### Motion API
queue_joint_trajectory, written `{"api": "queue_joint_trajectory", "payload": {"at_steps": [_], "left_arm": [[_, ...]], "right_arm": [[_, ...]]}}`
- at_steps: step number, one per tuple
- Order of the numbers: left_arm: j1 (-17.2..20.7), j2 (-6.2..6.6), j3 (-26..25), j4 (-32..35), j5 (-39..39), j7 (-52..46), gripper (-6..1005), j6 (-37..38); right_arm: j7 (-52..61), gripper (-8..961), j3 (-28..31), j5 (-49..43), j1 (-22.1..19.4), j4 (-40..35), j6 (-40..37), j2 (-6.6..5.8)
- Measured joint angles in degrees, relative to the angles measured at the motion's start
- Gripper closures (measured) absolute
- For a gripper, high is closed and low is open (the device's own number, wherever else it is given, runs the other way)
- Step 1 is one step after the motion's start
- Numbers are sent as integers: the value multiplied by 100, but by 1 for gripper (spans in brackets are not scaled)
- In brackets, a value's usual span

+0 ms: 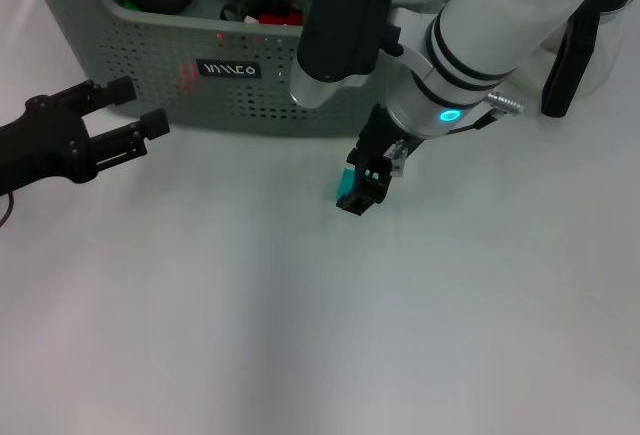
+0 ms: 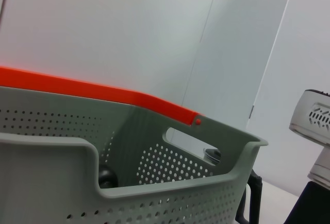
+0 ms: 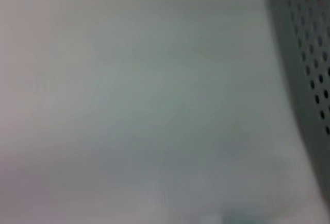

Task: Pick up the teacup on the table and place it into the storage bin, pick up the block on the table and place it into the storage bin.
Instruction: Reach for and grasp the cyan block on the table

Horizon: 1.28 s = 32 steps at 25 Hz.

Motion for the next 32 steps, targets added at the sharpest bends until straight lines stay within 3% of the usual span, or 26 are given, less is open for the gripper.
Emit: {"api": "queue_joint_trajectory", "payload": {"at_steps": [12,32], "left_arm": [[8,-7,0,-1,1,17,271,12],[18,-14,8,-49,24,27,271,17]], "right_arm": [[843,340,-132,138,-6,246,421,10],[811,340,-222,415,-17,439,315,5]]}}
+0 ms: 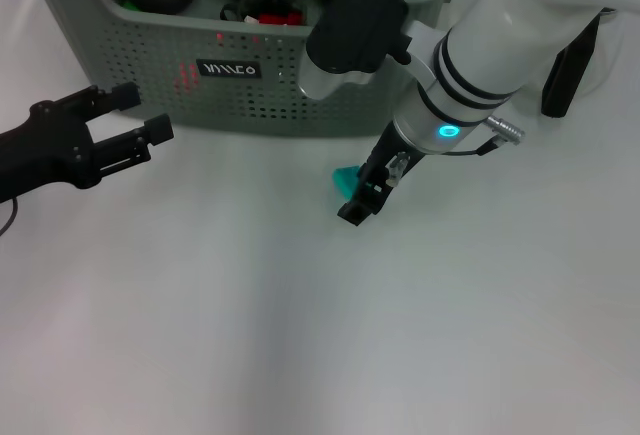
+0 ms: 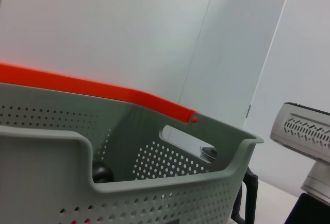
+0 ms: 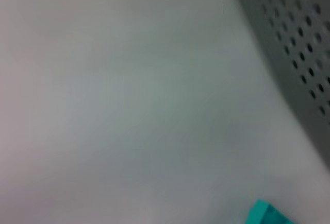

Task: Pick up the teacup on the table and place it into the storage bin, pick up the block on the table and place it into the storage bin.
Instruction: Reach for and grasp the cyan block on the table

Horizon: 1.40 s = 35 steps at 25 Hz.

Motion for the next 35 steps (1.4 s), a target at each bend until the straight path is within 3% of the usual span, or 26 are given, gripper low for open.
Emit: {"api": "queue_joint_trajectory", "payload": {"at_steps": [7,16,28,31,35], "left_arm": [[49,-1,-5,-6,-11,-17,271,15],[61,-1,-8,-5,-20,-12,271,22],[27,6,-8,-5,-22,-4,271,-14],[26,4,-8,-5,-22,-1,271,-17],[57,14,-8,-5,-22,-9,271,0]], "right_arm": [[1,340,45,-59,-134,-482,-258,-94],[-76,340,-213,60,-247,-441,554,14],[-94,339,-232,448,-234,-106,680,19],[-95,339,-238,452,-224,-103,498,16],[-93,339,-90,439,-161,-301,-321,-68]]}}
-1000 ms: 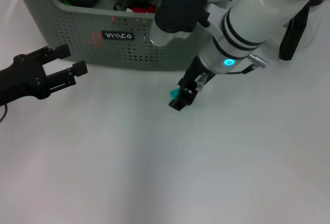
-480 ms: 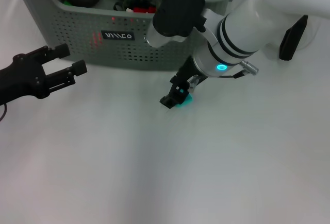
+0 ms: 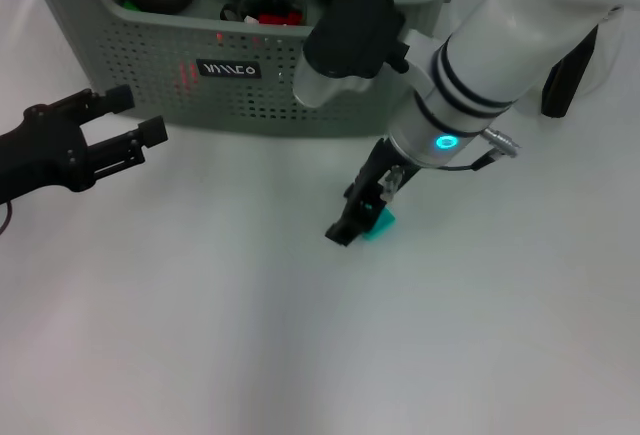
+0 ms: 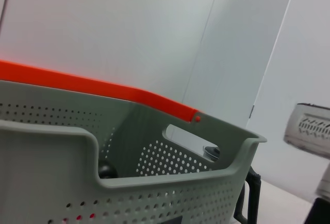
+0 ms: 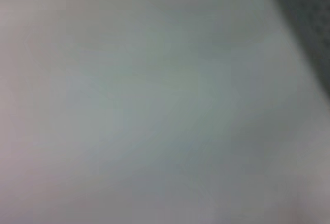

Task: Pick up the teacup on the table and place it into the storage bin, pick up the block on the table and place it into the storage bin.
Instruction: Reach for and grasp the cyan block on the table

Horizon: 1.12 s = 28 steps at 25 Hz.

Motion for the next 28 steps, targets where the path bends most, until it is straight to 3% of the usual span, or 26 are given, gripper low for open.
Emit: {"api": "queue_joint_trajectory", "payload": {"at_steps": [5,12,19,28], "left_arm": [[26,3,0,0,0,-2,271,8],[52,-11,0,0,0,-8,270,3],[38,-6,0,7,0,-11,270,-24],[41,3,0,9,0,11,270,-45]], "right_arm": [[-36,339,747,-413,-58,-319,-742,-52],[475,339,1021,-1034,-157,-457,-687,-16],[1412,339,1497,-1086,-149,-398,-920,-46],[2144,339,1147,-1089,-74,-282,-1002,13]]}}
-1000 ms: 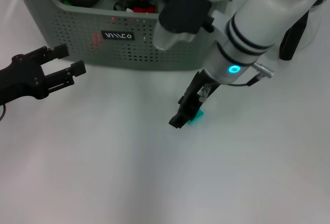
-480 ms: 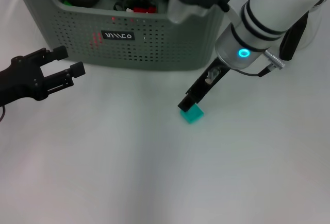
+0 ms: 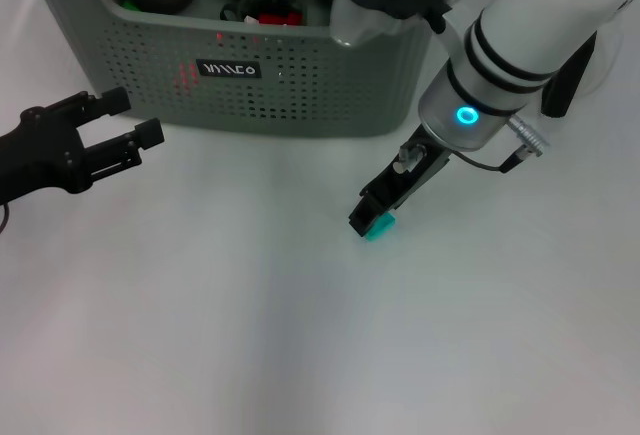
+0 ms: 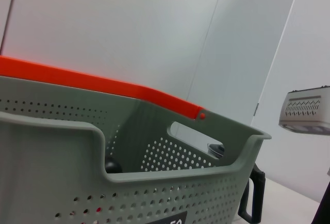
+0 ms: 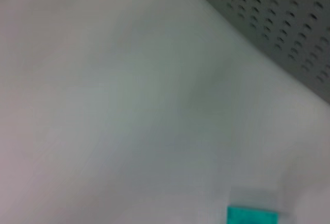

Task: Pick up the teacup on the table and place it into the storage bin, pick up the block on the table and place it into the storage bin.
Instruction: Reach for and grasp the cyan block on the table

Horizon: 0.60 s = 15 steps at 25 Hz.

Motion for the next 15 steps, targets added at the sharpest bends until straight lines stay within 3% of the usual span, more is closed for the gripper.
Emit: {"api": "queue_joint_trajectory", "payload": {"at_steps": [15], "left_arm": [[11,0,0,0,0,-1,270,23]], "right_arm": [[117,340,-638,29,-14,30,533,36]]}}
